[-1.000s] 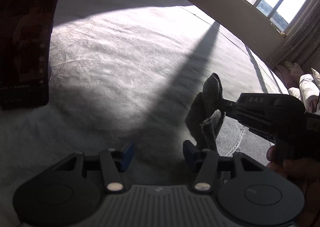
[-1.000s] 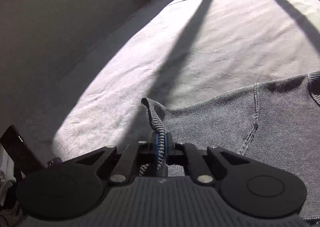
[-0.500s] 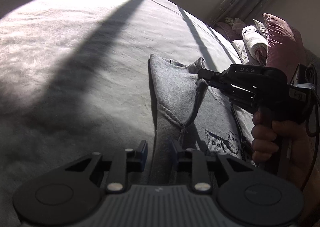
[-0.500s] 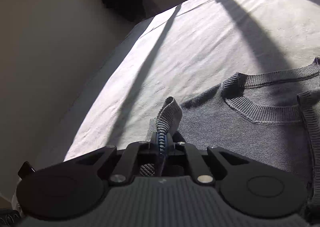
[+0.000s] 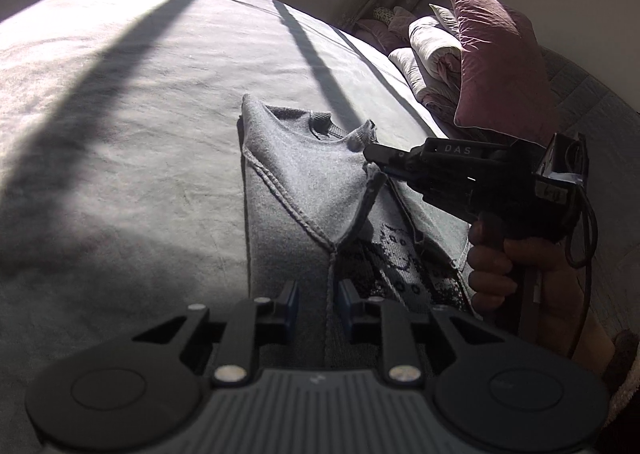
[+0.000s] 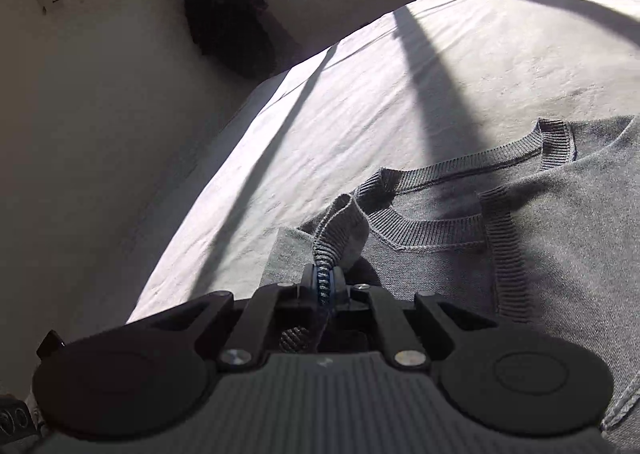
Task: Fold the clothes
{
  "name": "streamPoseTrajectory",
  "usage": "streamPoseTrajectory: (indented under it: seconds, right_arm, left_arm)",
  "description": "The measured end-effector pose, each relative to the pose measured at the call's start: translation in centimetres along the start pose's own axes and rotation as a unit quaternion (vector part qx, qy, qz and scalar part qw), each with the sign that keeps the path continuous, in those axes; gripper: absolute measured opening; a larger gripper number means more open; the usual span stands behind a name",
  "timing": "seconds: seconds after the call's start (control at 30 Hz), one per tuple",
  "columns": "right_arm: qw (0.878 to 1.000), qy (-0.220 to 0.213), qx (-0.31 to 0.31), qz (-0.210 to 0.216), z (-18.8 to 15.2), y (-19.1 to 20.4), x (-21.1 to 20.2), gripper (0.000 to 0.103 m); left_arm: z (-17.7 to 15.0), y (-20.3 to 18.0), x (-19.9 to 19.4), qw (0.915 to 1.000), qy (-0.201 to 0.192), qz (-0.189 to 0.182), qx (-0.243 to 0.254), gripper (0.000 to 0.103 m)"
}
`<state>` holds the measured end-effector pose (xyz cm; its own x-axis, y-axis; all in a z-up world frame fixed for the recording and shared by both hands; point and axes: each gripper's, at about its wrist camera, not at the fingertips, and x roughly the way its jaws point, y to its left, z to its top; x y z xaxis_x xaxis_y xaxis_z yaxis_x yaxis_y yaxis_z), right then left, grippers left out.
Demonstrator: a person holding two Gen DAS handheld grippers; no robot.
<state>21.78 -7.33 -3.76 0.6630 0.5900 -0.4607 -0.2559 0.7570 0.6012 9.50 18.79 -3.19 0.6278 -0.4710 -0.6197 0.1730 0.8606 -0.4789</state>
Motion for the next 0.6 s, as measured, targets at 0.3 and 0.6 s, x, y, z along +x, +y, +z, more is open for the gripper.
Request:
streamPoseTrajectory:
  seconds: [0.3,0.6]
  right_arm:
    - [0.997,0.019,0.043,-0.062,-0.8,-3.2,0.1,0.021]
    - [0.996,-0.008,0.006,-0.094,-0.5,-1.9,1.5,0.033]
  left_arm:
    - [-0.7,-1.2,1.0,0.9989,0.031,0.000,0.034,0.022]
    - [-0.7,-1.7,1.3,0.9991,0.031,-0.001,0.031,0.022]
